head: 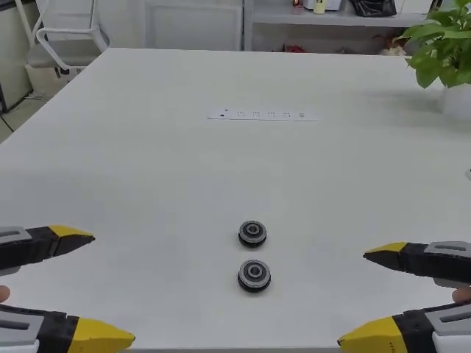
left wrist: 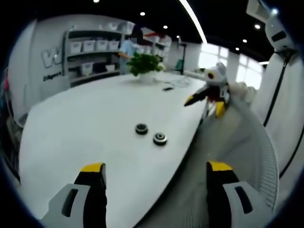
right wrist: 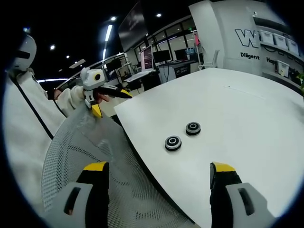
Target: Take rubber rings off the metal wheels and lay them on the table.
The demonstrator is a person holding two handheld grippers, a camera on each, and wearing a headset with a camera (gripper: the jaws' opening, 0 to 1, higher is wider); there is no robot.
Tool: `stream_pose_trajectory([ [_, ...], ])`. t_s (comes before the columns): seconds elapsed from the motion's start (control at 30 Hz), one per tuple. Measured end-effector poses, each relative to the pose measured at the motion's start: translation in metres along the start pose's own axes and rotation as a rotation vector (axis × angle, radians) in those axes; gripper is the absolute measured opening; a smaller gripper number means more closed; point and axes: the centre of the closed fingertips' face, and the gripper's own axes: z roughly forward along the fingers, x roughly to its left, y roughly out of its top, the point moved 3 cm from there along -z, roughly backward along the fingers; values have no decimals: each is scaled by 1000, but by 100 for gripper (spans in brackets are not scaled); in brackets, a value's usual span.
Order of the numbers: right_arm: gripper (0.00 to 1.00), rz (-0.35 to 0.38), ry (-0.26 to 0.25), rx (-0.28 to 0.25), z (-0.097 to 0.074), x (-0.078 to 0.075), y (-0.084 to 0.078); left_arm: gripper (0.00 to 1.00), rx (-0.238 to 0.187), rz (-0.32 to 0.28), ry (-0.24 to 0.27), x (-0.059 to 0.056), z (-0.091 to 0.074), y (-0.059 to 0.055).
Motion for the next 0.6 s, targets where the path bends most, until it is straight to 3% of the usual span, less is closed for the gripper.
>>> stream_pose_trajectory([
  [0.33, 84, -16, -45, -41, -18, -14, 21, 89, -73, 77, 2, -2, -2, 28],
  [0.6, 83, -39, -57, -51, -22, -19, 34, 88, -121, 120, 9, 0, -5, 48],
])
